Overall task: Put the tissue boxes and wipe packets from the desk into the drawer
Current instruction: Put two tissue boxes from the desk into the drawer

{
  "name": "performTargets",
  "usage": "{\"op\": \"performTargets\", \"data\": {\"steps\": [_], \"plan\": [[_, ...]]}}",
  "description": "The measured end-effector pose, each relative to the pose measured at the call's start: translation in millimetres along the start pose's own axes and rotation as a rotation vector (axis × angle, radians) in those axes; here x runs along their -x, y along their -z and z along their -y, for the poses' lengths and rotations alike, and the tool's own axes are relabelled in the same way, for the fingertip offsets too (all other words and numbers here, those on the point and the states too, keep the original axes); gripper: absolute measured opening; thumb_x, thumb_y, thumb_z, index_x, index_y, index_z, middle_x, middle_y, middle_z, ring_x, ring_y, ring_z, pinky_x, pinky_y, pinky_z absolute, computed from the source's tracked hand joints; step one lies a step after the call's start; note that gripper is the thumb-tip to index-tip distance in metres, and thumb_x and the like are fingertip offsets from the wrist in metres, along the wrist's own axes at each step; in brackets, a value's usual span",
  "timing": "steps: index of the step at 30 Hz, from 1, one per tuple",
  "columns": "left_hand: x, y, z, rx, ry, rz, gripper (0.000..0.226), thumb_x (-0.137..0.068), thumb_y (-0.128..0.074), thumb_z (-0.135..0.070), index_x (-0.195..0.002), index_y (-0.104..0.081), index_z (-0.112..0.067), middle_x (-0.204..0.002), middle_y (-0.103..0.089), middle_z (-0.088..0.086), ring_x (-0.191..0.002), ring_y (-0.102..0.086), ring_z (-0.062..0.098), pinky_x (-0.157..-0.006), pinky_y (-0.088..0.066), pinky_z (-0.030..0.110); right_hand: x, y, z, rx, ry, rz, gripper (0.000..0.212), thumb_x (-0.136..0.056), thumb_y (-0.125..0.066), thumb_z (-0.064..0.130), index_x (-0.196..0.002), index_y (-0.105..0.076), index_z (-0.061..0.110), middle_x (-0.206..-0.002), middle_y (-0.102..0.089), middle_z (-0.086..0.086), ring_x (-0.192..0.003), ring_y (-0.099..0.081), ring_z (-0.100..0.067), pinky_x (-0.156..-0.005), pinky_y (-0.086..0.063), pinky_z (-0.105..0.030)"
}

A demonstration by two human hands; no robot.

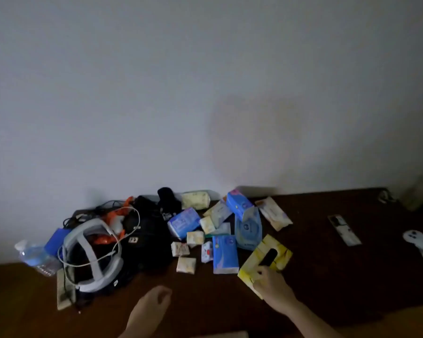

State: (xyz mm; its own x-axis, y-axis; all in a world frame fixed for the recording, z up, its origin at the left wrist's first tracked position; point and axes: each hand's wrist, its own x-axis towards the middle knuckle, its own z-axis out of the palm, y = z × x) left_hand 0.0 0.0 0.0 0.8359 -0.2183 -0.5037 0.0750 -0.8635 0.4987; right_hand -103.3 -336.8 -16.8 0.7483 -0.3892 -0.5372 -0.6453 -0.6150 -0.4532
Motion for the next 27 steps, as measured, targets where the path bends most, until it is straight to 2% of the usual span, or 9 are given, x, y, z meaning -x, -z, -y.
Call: {"op": "performTargets", "data": {"steps": [2, 5, 7, 10, 12, 14, 17, 22, 27], "plan": [[-32.4, -8.1, -33.9, -0.072, -0.08, -0.04, 0.009, -0.097, -0.059, -0.035, -0.102, -0.061, -0.043, -0.11, -0.066, -0.012, -0.087, -0.066, 0.004, -0.081, -0.055, 0.028, -37.7, -3.9, 9.6, 0.067, 0.041, -0.068, 0.057, -0.087, -0.062, 0.04, -0.14, -0.049, 0.022, -0.133, -0.059, -0.001, -0.122, -0.057, -0.023, -0.092, -0.049, -0.035], [-81.4, -32.2, -77.9, -0.065, -0.168, -0.07, 0.029, -0.093, -0.061, -0.035, -0.121, -0.063, -0.032, -0.128, -0.058, -0.004, -0.107, -0.064, 0.016, -0.085, -0.052, 0.032, -89.6, -14.0, 8.7, 0.152, -0.06, -0.027, 0.08, -0.083, -0.065, 0.051, -0.148, -0.037, 0.015, -0.142, -0.054, -0.009, -0.131, -0.051, -0.032, -0.103, -0.046, -0.044], [-110.2, -56.2, -101.2, -0.118, -0.239, -0.046, 0.045, -0.089, -0.063, -0.036, -0.133, -0.055, -0.029, -0.138, -0.05, 0.0, -0.118, -0.058, 0.023, -0.084, -0.048, 0.034, -108.6, -36.9, -9.6, 0.213, -0.169, 0.057, 0.107, -0.082, -0.062, 0.065, -0.16, -0.008, 0.016, -0.153, -0.041, -0.011, -0.141, -0.04, -0.033, -0.113, -0.033, -0.059], [-151.8, -95.1, -132.8, -0.442, -0.405, 0.014, 0.088, -0.082, -0.073, -0.041, -0.155, -0.027, -0.029, -0.157, -0.028, 0.009, -0.144, -0.031, 0.032, -0.102, -0.042, 0.043, -116.9, -71.0, -40.1, 0.39, -0.084, 0.0, 0.124, -0.084, -0.055, 0.074, -0.155, 0.031, 0.02, -0.166, -0.019, -0.012, -0.154, -0.016, -0.031, -0.111, -0.005, -0.078], [-179.1, -118.9, -145.8, -0.741, -0.475, 0.086, 0.121, -0.074, -0.081, -0.05, -0.162, -0.002, -0.024, -0.167, 0.0, 0.02, -0.154, -0.002, 0.039, -0.12, -0.023, 0.055, -121.5, -87.0, -55.2, 0.41, -0.001, -0.125, 0.124, -0.085, -0.057, 0.072, -0.154, 0.033, 0.021, -0.165, -0.02, -0.011, -0.154, -0.016, -0.028, -0.108, -0.005, -0.083], [-204.3, -138.3, -150.5, -0.946, -0.486, 0.169, 0.145, -0.065, -0.086, -0.059, -0.16, 0.015, -0.017, -0.165, 0.019, 0.026, -0.153, 0.015, 0.044, -0.124, -0.009, 0.057, -125.7, -90.7, -62.2, 0.398, 0.052, -0.172, 0.122, -0.086, -0.061, 0.066, -0.155, 0.028, 0.022, -0.162, -0.028, -0.007, -0.153, -0.02, -0.027, -0.106, -0.005, -0.084], [-229.5, -164.1, -150.9, -1.053, -0.438, 0.181, 0.159, -0.057, -0.086, -0.068, -0.157, 0.024, -0.011, -0.162, 0.012, 0.036, -0.151, 0.007, 0.051, -0.122, -0.014, 0.054, -130.9, -93.3, -71.0, 0.39, 0.135, -0.249, 0.119, -0.086, -0.069, 0.054, -0.16, 0.018, 0.02, -0.151, -0.045, -0.003, -0.15, -0.027, -0.027, -0.103, -0.005, -0.086], [-235.8, -176.6, -131.3, -1.01, -0.528, -0.034, 0.147, -0.056, -0.059, -0.091, -0.16, 0.01, -0.012, -0.146, -0.033, 0.025, -0.131, -0.035, 0.042, -0.112, -0.026, 0.05, -136.6, -94.7, -72.0, 0.387, 0.167, -0.282, 0.119, -0.086, -0.074, 0.045, -0.161, 0.015, 0.019, -0.137, -0.057, -0.003, -0.144, -0.037, -0.028, -0.102, -0.005, -0.086], [-177.2, -148.7, -99.5, -0.874, -0.491, -0.119, 0.145, -0.057, -0.052, -0.094, -0.16, 0.013, -0.016, -0.143, -0.033, 0.026, -0.132, -0.032, 0.045, -0.119, -0.013, 0.056, -114.0, -91.8, -69.3, 0.31, 0.156, -0.334, 0.126, -0.077, -0.085, 0.038, -0.161, 0.008, 0.025, -0.124, -0.068, -0.003, -0.13, -0.054, -0.025, -0.107, -0.012, -0.082]]}}
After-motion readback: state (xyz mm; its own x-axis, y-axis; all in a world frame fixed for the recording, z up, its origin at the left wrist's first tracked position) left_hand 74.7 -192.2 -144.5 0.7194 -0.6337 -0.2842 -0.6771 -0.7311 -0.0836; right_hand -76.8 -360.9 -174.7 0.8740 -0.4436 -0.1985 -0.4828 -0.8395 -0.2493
